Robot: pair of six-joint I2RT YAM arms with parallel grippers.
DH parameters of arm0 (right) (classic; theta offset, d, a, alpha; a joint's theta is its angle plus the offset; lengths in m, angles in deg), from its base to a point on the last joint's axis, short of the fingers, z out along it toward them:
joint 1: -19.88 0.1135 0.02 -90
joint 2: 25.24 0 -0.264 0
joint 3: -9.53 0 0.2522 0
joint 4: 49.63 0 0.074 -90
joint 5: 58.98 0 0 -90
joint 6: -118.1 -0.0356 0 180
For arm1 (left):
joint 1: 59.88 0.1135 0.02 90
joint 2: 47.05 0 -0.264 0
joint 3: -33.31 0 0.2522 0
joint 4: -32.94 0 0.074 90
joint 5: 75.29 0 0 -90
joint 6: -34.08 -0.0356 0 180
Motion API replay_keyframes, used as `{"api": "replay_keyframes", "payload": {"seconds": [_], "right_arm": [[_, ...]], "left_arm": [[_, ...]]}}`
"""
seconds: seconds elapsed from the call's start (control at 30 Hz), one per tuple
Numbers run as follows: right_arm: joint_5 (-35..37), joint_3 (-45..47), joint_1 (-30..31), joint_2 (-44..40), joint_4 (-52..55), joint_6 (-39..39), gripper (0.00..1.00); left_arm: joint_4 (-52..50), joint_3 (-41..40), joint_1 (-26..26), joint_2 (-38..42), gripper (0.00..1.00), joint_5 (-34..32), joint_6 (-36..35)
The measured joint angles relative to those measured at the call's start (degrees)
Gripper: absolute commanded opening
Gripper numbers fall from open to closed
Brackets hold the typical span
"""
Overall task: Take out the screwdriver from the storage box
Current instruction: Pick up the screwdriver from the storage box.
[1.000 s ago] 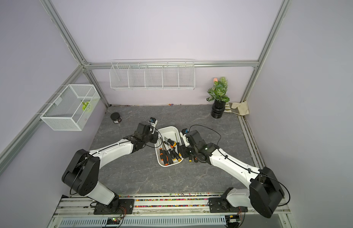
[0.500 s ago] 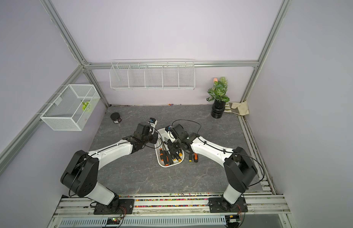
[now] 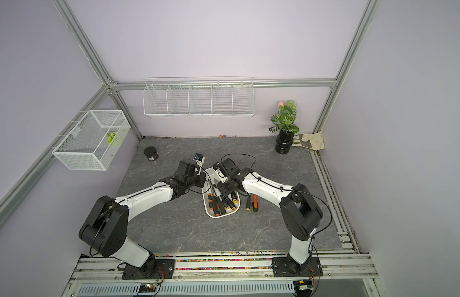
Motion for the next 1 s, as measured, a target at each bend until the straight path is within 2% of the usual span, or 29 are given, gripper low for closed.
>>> {"api": "replay_keyframes", "payload": {"seconds": [0.8,1.0], "right_arm": [[3.1,-6.0,-1.0,8.2,2.7,5.4,0.45],[3.8,-6.6,-0.9,8.8,3.1,6.2,0.40]], "left_arm": [[0.0,0.0,0.0,0.1,0.00,0.2,0.4],[0.1,0.0,0.0,0.1,0.00,0.3,0.6]]}}
